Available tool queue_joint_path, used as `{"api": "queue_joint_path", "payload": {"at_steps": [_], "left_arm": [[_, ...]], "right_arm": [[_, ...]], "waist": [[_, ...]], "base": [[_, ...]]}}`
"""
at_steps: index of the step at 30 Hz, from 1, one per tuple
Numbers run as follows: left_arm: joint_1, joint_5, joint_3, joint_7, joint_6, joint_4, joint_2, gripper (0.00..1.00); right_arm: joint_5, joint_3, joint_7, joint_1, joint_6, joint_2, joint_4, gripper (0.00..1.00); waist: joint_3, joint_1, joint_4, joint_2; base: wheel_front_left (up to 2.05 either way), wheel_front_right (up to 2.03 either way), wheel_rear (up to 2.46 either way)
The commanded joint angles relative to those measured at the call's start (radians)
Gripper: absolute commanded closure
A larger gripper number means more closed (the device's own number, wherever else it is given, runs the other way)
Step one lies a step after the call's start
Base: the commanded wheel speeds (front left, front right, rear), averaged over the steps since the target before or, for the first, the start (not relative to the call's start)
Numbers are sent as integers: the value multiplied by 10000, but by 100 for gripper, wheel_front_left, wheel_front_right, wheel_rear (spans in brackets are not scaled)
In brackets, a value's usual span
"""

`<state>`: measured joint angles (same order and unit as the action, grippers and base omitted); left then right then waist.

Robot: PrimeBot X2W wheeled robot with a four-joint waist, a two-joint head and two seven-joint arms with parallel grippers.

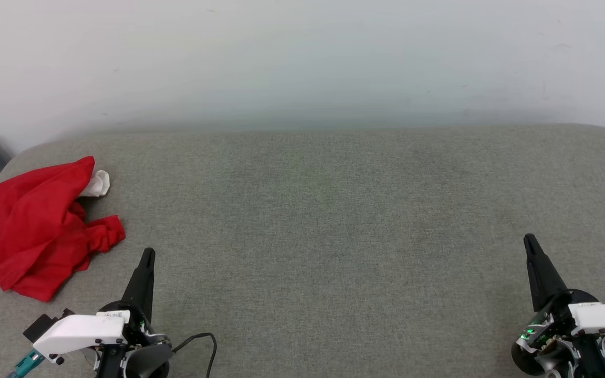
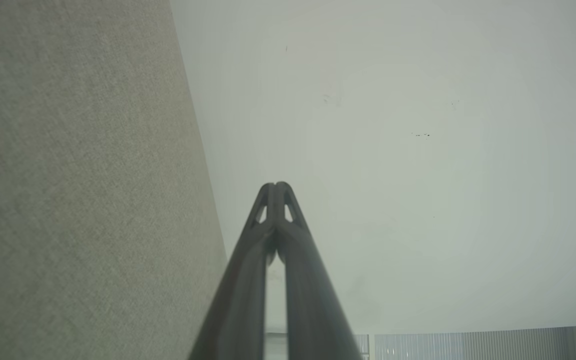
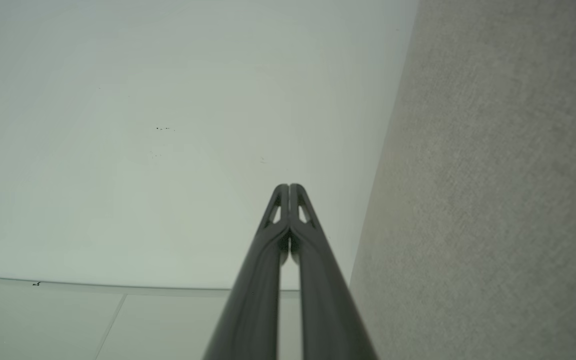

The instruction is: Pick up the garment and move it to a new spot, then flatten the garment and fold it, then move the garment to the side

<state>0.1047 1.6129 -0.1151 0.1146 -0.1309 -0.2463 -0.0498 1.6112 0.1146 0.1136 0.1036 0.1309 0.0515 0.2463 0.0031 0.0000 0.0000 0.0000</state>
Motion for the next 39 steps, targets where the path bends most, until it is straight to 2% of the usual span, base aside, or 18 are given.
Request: {"api": "queue_joint_path", "payload": {"at_steps": [1,2,3,10,20,29,38,39], "left_arm": [[96,0,-12,8,-32,7,16,100],[96,0,-12,7,-32,7,16,100],[0,-1,2,-1,0,1,0,0],[-77,-115,387,-269,3,9,10,0],[-125,-1002,896,-759,2,430,5,0],[-267,-2267,1059,-1148,1,931,2,0],[-289,-4538,1433,-1498,0,1003,1,0],[-289,-4538,1433,-1498,0,1003,1,0]], "right_arm": [[34,-3,1,130,-3,-42,1,100],[34,-3,1,130,-3,-42,1,100],[-1,0,1,0,0,0,-2,0],[-167,-182,-248,-157,-2,-3,-96,0],[-956,-506,-753,-271,-2,53,-382,0],[-3061,-765,-1142,-310,-2,202,-678,0],[-5546,-883,-1498,-410,-2,192,-803,0],[-5546,-883,-1498,-410,-2,192,-803,0]], "waist": [[0,0,0,0],[0,0,0,0],[0,0,0,0],[-5,0,-7,0],[-32,0,-13,0],[-64,0,-14,0],[-95,0,-7,0],[-95,0,-7,0]], "base": [[0,0,0],[0,0,0],[0,0,0],[0,0,0],[0,0,0],[0,0,0],[0,0,0],[0,0,0]]}}
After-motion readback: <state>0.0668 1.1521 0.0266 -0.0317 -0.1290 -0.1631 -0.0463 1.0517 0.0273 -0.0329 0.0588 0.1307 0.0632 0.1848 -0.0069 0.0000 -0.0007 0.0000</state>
